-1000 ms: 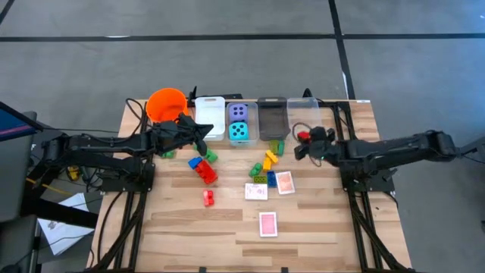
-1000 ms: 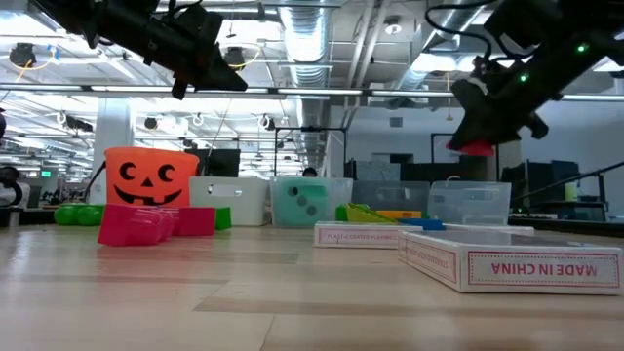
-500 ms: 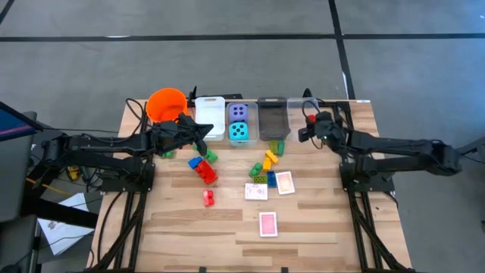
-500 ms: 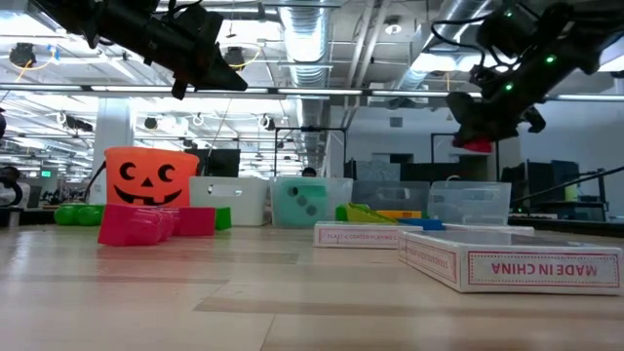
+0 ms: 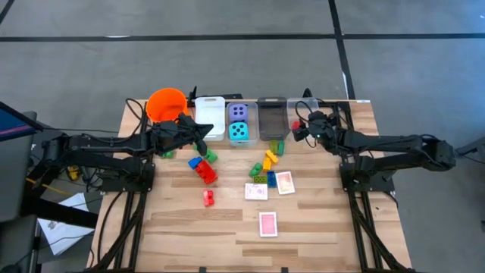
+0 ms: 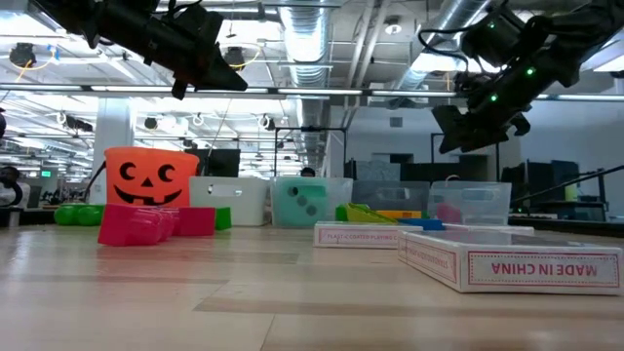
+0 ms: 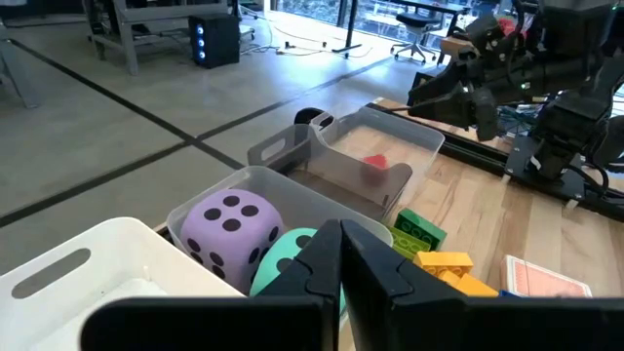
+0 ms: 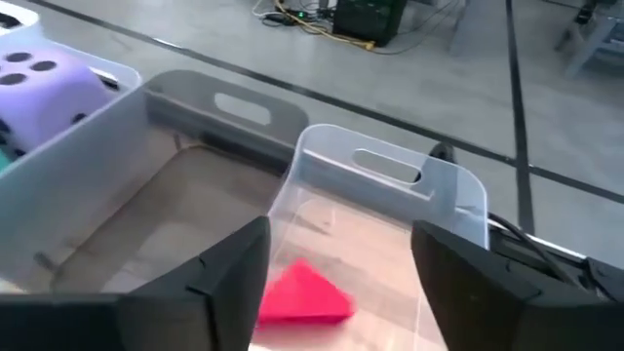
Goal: Pick & Place Toys
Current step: Put the small green game piece into the right transparent bin
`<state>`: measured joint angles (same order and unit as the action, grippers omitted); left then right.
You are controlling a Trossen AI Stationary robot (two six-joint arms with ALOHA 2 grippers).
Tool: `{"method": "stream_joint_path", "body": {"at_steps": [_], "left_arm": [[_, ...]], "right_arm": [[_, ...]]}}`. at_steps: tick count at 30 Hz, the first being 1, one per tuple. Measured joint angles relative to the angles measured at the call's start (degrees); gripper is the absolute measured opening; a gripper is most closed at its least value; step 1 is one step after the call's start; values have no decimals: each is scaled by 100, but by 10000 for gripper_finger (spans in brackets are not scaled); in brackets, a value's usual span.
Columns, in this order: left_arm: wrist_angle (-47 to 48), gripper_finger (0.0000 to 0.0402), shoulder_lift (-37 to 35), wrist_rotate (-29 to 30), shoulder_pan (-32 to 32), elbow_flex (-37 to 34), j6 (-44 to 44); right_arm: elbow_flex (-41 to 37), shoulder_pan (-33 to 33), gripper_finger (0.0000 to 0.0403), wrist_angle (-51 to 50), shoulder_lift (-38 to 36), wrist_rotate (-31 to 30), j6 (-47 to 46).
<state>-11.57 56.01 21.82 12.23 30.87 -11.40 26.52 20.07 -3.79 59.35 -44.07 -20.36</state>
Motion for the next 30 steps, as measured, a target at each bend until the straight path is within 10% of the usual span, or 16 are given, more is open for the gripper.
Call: {"method": "stream_joint_path", "body": {"at_steps": [15, 23, 30], "left_arm": [[2, 0, 0, -67, 0, 0, -2], [-1159, 0, 892, -2629, -4, 2, 45], [-3104, 0, 2679, -2979, 0, 237, 42]], "right_arm": [[0, -997, 265, -13, -4, 968, -1307], [1, -1688, 265, 465, -15, 643, -1293], [314, -1749, 265, 505, -15, 637, -779]]}}
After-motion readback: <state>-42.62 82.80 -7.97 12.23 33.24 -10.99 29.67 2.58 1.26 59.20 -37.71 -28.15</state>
